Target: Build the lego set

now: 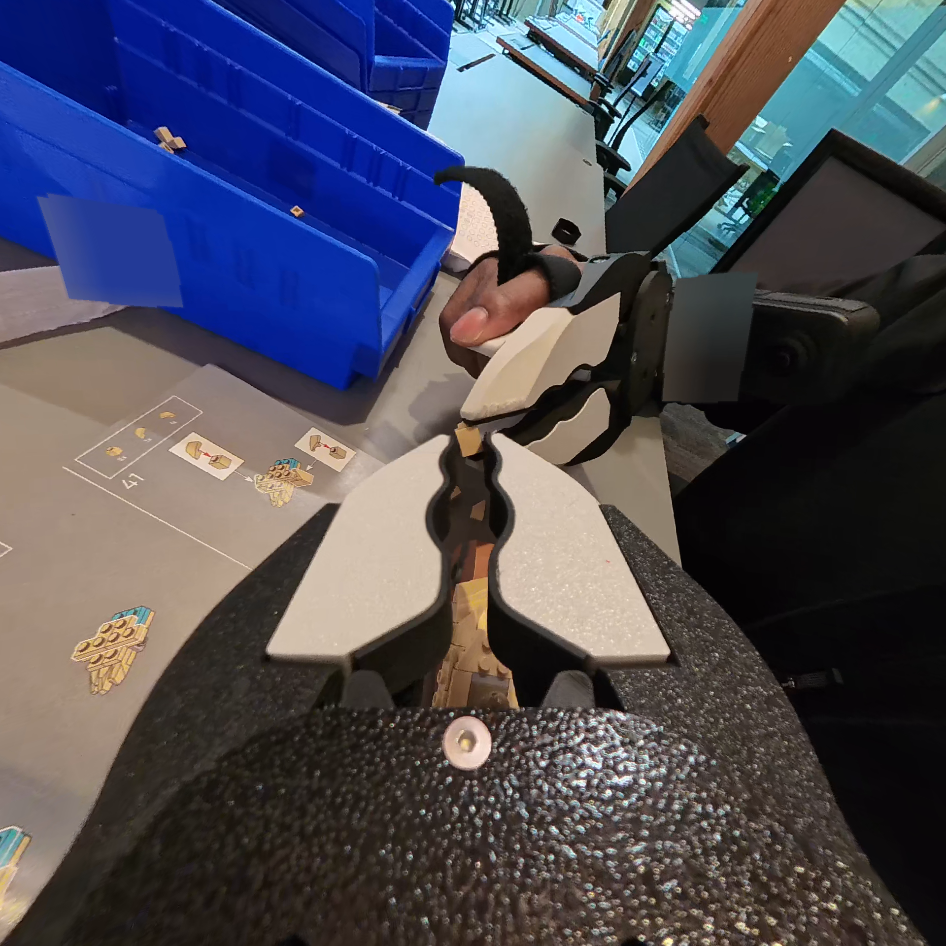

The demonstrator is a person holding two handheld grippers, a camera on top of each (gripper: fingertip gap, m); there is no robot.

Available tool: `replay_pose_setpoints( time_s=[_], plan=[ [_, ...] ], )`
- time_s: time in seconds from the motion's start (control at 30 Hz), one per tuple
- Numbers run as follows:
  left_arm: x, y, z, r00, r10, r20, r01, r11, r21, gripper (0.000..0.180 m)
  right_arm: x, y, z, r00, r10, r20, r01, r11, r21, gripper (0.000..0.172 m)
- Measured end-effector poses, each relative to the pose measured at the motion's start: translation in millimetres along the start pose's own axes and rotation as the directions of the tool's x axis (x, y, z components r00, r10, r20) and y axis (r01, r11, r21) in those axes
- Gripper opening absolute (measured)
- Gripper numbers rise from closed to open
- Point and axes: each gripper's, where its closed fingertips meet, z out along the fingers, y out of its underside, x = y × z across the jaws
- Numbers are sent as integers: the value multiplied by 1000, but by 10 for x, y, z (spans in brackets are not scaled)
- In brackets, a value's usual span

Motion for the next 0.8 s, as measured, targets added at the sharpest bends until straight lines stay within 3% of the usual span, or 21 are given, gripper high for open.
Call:
replay_pose_setpoints(
  time_s=[0.3,0.5,0.57,0.63,0.8],
  plan=[
    [-61,-42,-78,992,129,-1,-128,990,59,8,47,49,-107,979,200,47,-200,980,3,18],
    [-126,-38,-107,976,218,29,-219,973,67,8,-234,417,-313,846,467,257,-427,883,-197,16],
    [-150,-15,-81,969,242,50,-244,968,50,8,-399,546,-367,794,515,323,-430,851,-301,16],
    [-175,4,-60,964,256,73,-259,965,35,8,-475,632,-372,789,516,333,-399,842,-362,15],
    [-225,9,-65,959,260,115,-264,964,24,8,-653,651,-406,748,541,386,-364,819,-442,14]
  ],
)
